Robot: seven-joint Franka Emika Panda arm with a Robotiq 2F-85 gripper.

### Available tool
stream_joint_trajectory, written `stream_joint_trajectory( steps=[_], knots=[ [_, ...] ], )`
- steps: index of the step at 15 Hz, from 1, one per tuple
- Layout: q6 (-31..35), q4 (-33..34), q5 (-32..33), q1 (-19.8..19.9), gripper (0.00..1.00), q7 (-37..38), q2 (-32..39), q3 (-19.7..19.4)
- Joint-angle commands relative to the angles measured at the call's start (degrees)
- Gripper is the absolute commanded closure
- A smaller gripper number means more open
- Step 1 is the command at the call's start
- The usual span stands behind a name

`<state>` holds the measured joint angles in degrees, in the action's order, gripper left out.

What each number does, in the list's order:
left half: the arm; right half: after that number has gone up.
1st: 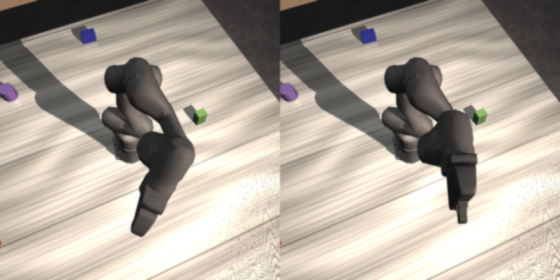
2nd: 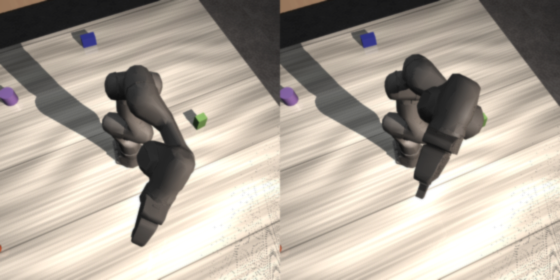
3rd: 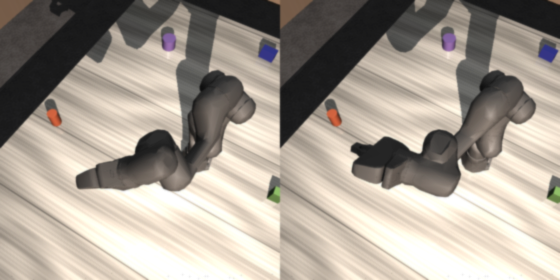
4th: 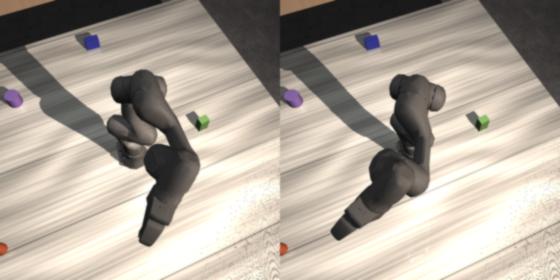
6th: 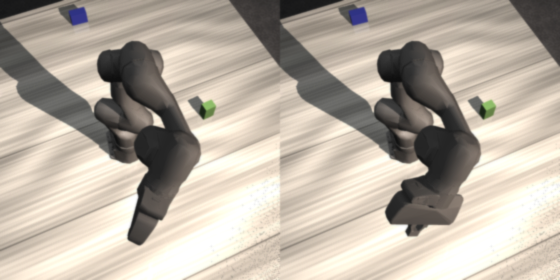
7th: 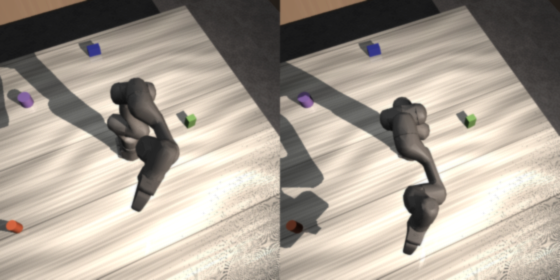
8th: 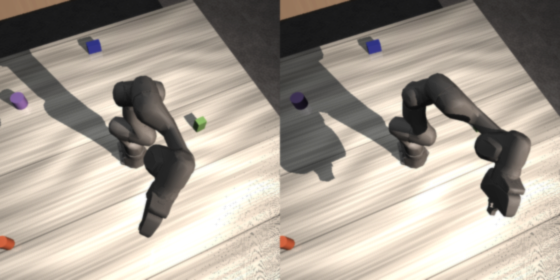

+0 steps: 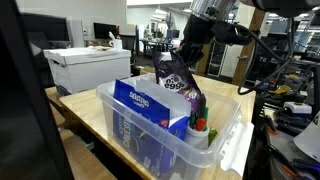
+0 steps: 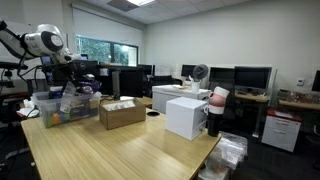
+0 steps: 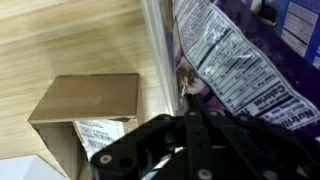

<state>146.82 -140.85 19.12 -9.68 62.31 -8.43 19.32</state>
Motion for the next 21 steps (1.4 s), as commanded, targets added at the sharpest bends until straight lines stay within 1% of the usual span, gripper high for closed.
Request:
stream_joint_trajectory(
  steps=[1, 6, 9, 13, 17, 21],
  knots=[
    [1.2, 0.7, 0.3, 0.1, 0.98, 1.4, 1.2, -0.3],
    [2.5, 1.3, -1.8, -0.5, 0.98, -0.4, 1.8, -1.1],
    [4.5, 1.5, -5.0, -1.5, 0.98, -3.2, 2.2, -1.5],
    [6.9, 1.2, -11.1, -2.9, 0.98, -8.0, 2.4, -1.7],
    [7.2, 0.8, -17.7, -4.5, 0.99, -12.8, 3.1, -1.7],
    [6.7, 0.7, -22.5, -5.8, 0.99, -16.0, 4.0, -1.3]
  ],
)
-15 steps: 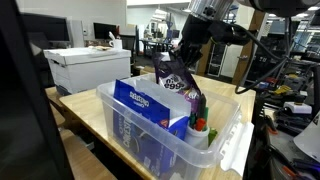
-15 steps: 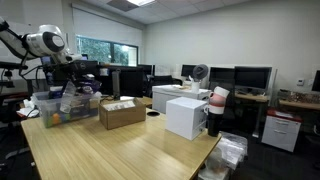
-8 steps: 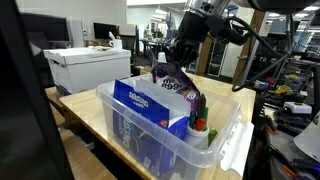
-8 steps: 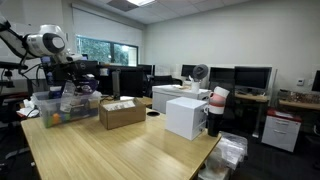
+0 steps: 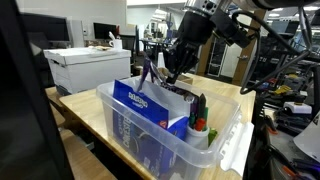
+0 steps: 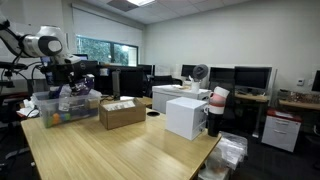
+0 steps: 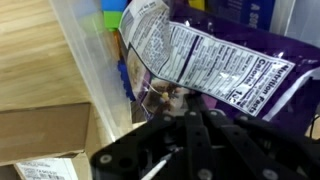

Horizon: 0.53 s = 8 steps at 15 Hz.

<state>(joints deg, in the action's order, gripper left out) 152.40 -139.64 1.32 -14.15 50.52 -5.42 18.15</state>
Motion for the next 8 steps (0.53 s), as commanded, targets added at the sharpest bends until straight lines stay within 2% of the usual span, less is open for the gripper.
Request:
stream_joint_trajectory(
  steps=[1, 4, 8],
  knots=[
    [1.1, -0.6, -5.8, -1.6, 0.99, -4.8, 1.3, -0.1],
    [0.8, -0.6, -6.8, -2.0, 0.98, -4.9, 2.4, 0.1],
    [1.1, -1.0, -4.4, -2.0, 0.98, -2.6, 3.6, 0.2]
  ],
)
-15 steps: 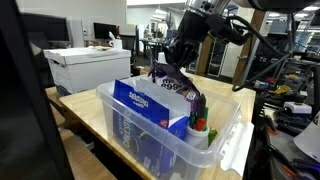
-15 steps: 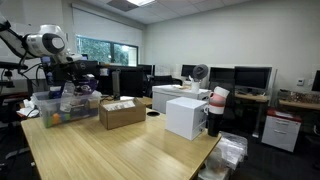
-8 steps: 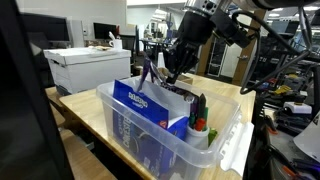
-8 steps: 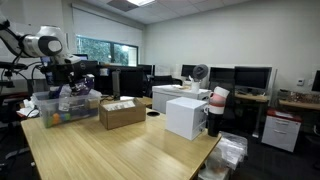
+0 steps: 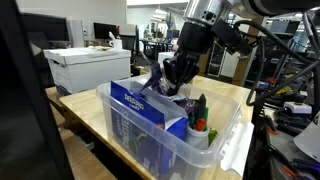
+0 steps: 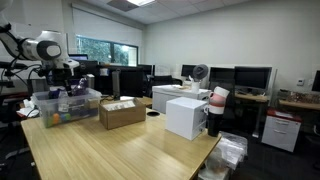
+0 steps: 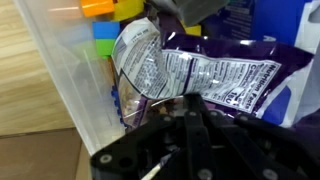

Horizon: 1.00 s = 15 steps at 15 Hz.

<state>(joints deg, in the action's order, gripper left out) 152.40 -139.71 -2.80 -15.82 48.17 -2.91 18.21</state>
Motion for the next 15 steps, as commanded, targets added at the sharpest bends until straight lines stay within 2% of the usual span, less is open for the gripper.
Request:
stream_joint_trajectory(
  steps=[1, 10, 15],
  knots=[
    [1.2, -1.1, 0.2, -0.3, 0.98, 0.2, 1.3, 0.1],
    [0.7, -2.4, 4.2, -1.4, 0.98, 1.6, 2.8, 1.0],
    [0.8, -2.8, 9.8, -2.3, 0.99, 3.5, 3.5, 1.5]
  ],
)
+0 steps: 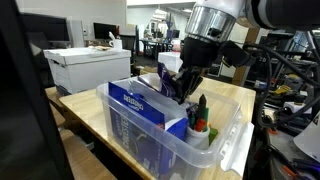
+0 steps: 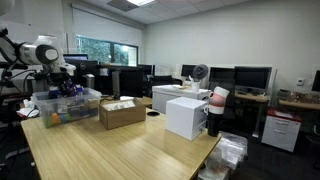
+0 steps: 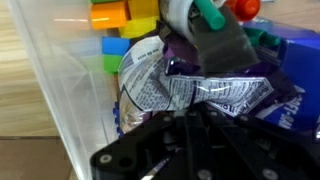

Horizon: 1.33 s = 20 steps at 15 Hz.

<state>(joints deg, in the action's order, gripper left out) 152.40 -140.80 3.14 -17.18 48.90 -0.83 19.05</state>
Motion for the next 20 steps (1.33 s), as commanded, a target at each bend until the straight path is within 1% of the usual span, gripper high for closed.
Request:
stream_joint_trajectory(
  steps=[1, 13, 15, 16, 17, 18, 20],
  knots=[
    [0.8, -1.6, 5.4, -1.1, 0.99, 3.4, 1.5, 0.7],
    [-0.1, -1.0, 18.8, -2.1, 0.99, 8.0, 3.8, 0.9],
    [-1.7, -0.2, 20.4, -2.1, 0.98, 8.4, 3.6, 0.8],
    [-2.4, 0.2, 20.1, -2.0, 0.81, 7.4, 3.5, 0.8],
    [-3.7, 1.0, 18.7, -2.1, 0.73, 5.5, 3.3, 0.5],
    [-4.5, 1.6, 18.3, -2.0, 0.7, 4.7, 3.2, 0.4],
    [-6.5, 2.9, 17.2, -1.8, 0.62, 3.0, 2.7, 0.1]
  ],
)
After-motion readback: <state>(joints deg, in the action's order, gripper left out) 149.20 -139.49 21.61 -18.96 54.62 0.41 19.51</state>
